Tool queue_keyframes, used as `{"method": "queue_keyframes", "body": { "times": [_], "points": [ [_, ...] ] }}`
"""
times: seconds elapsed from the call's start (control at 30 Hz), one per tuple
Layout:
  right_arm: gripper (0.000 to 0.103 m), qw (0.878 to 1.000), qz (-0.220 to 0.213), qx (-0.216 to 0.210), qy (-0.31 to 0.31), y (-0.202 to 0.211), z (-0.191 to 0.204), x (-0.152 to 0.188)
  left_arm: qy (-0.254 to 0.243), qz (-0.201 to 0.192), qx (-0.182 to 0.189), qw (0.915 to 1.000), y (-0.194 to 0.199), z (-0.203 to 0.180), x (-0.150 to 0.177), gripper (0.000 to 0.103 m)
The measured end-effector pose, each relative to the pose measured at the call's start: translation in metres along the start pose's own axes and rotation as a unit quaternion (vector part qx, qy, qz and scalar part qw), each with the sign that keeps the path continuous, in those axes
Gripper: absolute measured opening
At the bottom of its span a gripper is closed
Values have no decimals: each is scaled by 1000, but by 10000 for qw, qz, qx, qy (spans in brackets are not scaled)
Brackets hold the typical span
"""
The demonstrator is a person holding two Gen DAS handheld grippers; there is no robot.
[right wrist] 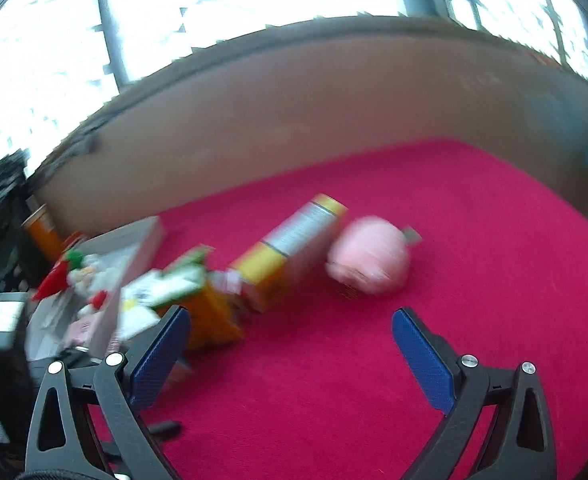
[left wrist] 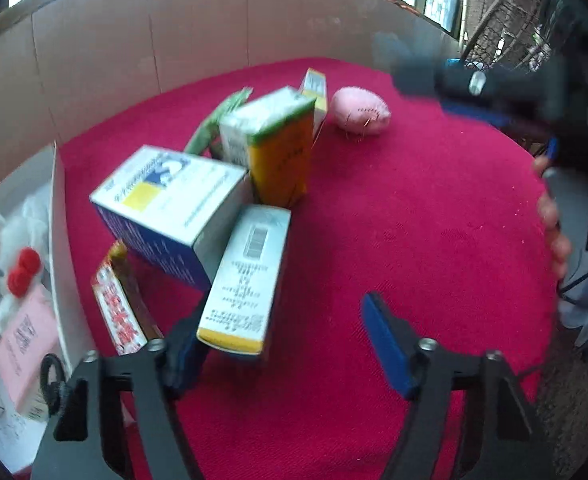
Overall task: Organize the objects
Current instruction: 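Grasp the green-topped orange box with the right tool while the left tool grasps the white yellow-ended box, then carry the white box with the left tool while the right tool carries the orange box to the tray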
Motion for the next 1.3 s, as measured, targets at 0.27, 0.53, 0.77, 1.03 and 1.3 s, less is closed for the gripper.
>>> {"method": "queue_keyframes", "body": {
  "times": [0.27,0.53,0.77,1.03,1.3],
  "points": [
    [101,9956,338,-220,850,-43,53,-4,358,-175,-82,9992,5,13,-1,54],
    [87,9929,649,99,990,-73,56,2,402,-186,-120,9989,4,15,-1,50],
    [54,9927,641,-10,1021,-67,57,8,373,-155,-210,9990,4,13,-1,39],
    [53,9986,318,137,400,-35,35,13,343,-484,-179,9981,21,13,3,24],
    [53,9990,78,433,30,3,22,33,-9,-845,-473,9953,34,7,4,24]
  ]
}}
Point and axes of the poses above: each gripper's, at about its wrist camera, not at the fingertips, and y roughly against the way its jaws point, z to its left, x to its underside, the point moved 2 cm from there along -y, roughly the way its jaws point, and after that the axes turned 3 degrees about -x, right-handed, at the moved point
